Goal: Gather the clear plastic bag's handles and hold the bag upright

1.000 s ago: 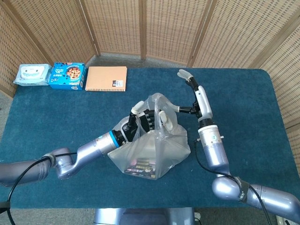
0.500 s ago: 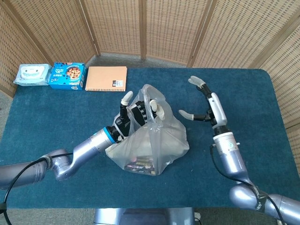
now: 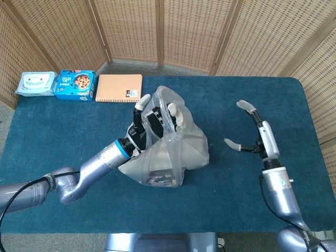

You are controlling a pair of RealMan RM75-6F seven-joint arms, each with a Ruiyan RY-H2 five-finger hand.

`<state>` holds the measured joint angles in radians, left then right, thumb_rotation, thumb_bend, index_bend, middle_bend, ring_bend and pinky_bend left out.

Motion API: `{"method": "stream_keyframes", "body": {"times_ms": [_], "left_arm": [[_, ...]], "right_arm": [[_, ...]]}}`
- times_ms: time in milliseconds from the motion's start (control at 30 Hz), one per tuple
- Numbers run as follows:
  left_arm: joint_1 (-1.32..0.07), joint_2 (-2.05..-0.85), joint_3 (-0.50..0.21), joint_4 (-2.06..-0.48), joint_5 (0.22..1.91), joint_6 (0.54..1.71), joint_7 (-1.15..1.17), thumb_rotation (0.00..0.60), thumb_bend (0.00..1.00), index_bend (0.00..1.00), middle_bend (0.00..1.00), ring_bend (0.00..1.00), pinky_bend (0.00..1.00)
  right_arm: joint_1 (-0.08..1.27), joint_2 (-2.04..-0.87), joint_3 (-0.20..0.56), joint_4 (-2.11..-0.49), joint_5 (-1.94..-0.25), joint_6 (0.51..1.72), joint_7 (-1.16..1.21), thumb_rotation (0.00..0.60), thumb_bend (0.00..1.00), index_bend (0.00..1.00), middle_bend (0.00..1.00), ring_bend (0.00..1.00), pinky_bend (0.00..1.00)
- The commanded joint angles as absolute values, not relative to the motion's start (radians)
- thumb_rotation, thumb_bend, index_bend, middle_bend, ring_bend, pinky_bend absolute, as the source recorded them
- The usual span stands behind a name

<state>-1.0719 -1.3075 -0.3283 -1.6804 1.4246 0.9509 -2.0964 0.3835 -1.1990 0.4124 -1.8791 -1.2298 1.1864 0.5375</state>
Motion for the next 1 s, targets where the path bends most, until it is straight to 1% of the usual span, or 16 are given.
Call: {"method": "stream_keyframes", "body": {"times_ms": [33,133,267,367,467,567,733,933,1000], "left_arm": [[-1.076,-1.289,-0.357,-1.704,1.404,0.933,-2.074,0.0,0.34,0.5,0.55,0.5,0.56],[-1.08,-1.268,-0.389,-1.731,1.38,0.914,-2.055,0.0,0.38,0.51,0.56,0.52,0.58],[-1.092,-1.232,-0.434,-1.773,1.317,0.862,-2.001,0.0,0.45,0.54,0.61,0.59,0.63],[-1.094,-1.201,-0.489,-1.817,1.231,0.825,-1.961,0.0,0.47,0.6,0.68,0.65,0.67],[-1.093,-1.186,-0.518,-1.837,1.188,0.809,-1.93,0.008,0.49,0.65,0.73,0.7,0.71],[-1.09,-1.173,-0.549,-1.861,1.142,0.794,-1.896,0.054,0.49,0.7,0.76,0.73,0.73],[-1.084,-1.151,-0.609,-1.899,1.061,0.761,-1.847,0.12,0.5,0.74,0.78,0.75,0.74],[-1.076,-1.146,-0.671,-1.926,0.984,0.732,-1.778,0.225,0.53,0.81,0.83,0.78,0.77],[-1.073,-1.149,-0.685,-1.932,0.97,0.724,-1.758,0.235,0.55,0.82,0.84,0.78,0.77]], "right_arm": [[0.365,-1.189,0.394,-1.876,-1.252,1.202,0.557,0.542,0.11,0.11,0.15,0.07,0.07],[0.349,-1.182,0.376,-1.871,-1.268,1.214,0.575,0.542,0.11,0.12,0.16,0.07,0.08],[0.327,-1.177,0.359,-1.864,-1.288,1.237,0.609,0.542,0.11,0.12,0.16,0.07,0.08],[0.313,-1.173,0.343,-1.855,-1.308,1.248,0.637,0.543,0.11,0.12,0.16,0.07,0.08],[0.307,-1.17,0.336,-1.851,-1.318,1.253,0.647,0.541,0.11,0.12,0.16,0.07,0.08],[0.301,-1.166,0.33,-1.848,-1.325,1.26,0.659,0.543,0.12,0.12,0.16,0.07,0.08],[0.293,-1.157,0.327,-1.848,-1.331,1.272,0.683,0.546,0.12,0.12,0.16,0.07,0.08],[0.281,-1.14,0.324,-1.855,-1.335,1.287,0.699,0.547,0.11,0.12,0.16,0.07,0.08],[0.28,-1.137,0.324,-1.857,-1.334,1.289,0.703,0.546,0.12,0.12,0.16,0.07,0.08]]}}
